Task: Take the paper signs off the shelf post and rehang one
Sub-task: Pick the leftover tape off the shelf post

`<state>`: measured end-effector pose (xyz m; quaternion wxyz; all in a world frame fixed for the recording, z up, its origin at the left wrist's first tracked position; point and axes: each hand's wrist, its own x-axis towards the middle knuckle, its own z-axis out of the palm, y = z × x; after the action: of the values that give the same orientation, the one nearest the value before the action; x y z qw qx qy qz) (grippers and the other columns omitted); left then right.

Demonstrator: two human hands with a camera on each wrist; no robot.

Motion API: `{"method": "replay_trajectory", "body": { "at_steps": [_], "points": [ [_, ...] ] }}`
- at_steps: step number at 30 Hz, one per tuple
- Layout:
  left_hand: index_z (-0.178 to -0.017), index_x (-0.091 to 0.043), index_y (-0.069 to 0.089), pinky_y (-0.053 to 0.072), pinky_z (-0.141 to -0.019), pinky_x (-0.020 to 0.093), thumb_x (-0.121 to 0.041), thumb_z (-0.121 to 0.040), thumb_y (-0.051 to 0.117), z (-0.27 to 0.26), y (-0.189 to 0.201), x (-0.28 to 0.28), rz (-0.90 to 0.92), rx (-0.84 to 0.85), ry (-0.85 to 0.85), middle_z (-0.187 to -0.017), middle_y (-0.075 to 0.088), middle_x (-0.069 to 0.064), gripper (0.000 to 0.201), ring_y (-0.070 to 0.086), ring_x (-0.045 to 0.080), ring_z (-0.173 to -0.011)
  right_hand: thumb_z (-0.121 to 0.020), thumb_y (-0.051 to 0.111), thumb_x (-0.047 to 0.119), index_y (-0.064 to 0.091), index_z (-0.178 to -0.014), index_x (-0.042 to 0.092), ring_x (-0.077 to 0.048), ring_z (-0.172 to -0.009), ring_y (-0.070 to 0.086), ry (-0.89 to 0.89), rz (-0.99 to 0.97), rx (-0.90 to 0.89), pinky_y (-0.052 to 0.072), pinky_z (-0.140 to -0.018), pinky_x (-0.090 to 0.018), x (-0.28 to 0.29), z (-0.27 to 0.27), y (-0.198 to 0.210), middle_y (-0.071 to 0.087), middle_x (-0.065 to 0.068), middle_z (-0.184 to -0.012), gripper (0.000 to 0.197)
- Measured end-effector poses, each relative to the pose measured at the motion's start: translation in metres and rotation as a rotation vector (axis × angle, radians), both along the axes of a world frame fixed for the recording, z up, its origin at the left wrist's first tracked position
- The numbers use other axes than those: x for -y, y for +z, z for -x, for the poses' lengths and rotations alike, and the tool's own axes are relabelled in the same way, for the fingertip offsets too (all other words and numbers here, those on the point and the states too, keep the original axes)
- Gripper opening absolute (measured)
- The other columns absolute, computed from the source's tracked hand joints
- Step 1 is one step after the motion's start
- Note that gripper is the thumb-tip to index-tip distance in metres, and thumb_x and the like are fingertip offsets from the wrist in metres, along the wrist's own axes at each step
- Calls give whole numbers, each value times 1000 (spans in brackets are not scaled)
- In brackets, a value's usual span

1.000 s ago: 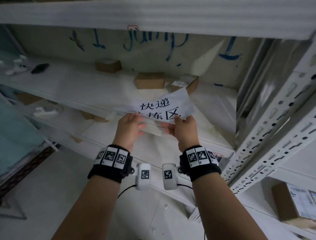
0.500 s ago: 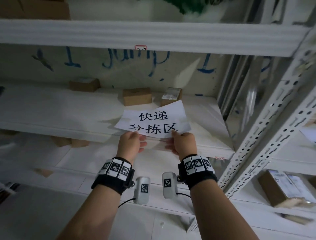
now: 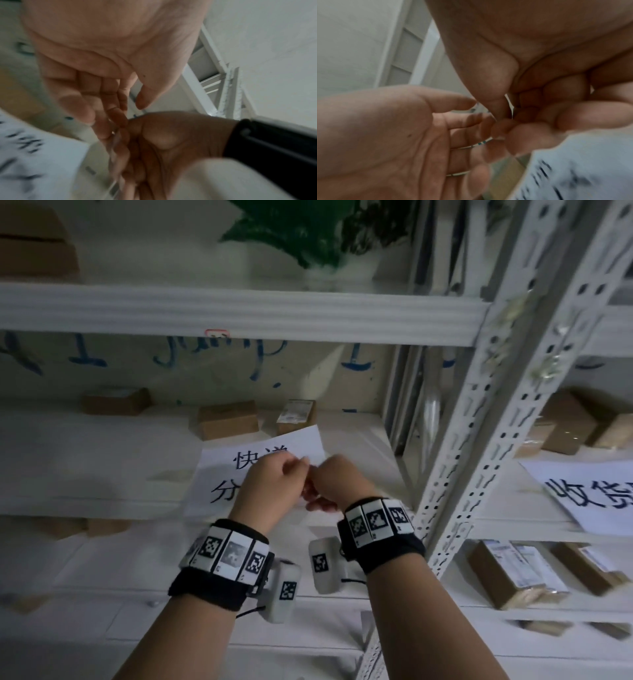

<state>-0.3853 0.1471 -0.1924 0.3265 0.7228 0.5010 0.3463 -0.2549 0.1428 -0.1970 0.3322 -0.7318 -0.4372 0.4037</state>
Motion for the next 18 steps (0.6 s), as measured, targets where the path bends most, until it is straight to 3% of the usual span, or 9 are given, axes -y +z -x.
{"method": "replay_trajectory", "body": {
  "at_steps": [3,5,8,10,11,14,16,18],
  "points": [
    [-96,-27,69,54,-66,24,-43,-102,54,-29,39,21,-166,44,-25,-84,72,-9,23,69,3,-78,-108,52,28,71,-92,6,-21,-61,80,-7,-147,29,54,-50,-24,16,-25,53,76,-1,-58,33],
    [-101,-25,69,49,-65,15,-40,-102,56,-45,66,36,-246,146,-55,-89,71,-11,19,68,-4,-78,-107,51,26,74,-99,10,-19,-63,81,-29,-309,19,56,-56,-27,35,-44,82,80,-3,-68,29],
    [-105,-24,69,60,-79,29,-39,-101,58,-70,98,53,-376,278,-117,-94,71,-11,19,71,2,-88,-103,55,21,79,-97,10,-9,-54,74,-55,-563,13,59,-56,-28,65,-70,116,80,-4,-73,27],
    [-103,-22,68,60,-84,34,-37,-100,59,-93,114,64,-484,307,-135,-95,71,-11,18,69,5,-92,-99,58,21,79,-88,9,-17,-62,76,-97,-710,72,66,-63,-41,79,-91,133,79,-8,-73,27],
    [-103,-21,68,60,-85,33,-34,-100,59,-105,121,69,-534,322,-148,-95,70,-12,16,69,4,-93,-98,60,23,79,-87,10,-21,-70,77,-122,-782,124,66,-68,-46,85,-101,139,79,-8,-74,25],
    [-103,-16,69,56,-82,20,-25,-101,60,-136,138,84,-654,333,-198,-95,70,-12,13,67,1,-92,-100,63,29,81,-102,21,-8,-87,75,-225,-959,332,64,-81,-39,103,-133,151,80,7,-90,19],
    [-103,-15,69,53,-78,12,-22,-101,61,-155,144,92,-711,297,-232,-96,69,-10,12,66,0,-91,-100,66,30,80,-106,24,-2,-91,73,-288,-1041,395,63,-85,-36,114,-154,154,79,12,-94,17],
    [-104,-15,69,53,-80,14,-24,-100,62,-172,148,95,-754,236,-270,-100,67,-9,12,64,1,-94,-98,70,28,80,-106,24,-1,-89,73,-353,-1093,376,63,-85,-35,124,-174,153,79,13,-94,14]
  ]
}}
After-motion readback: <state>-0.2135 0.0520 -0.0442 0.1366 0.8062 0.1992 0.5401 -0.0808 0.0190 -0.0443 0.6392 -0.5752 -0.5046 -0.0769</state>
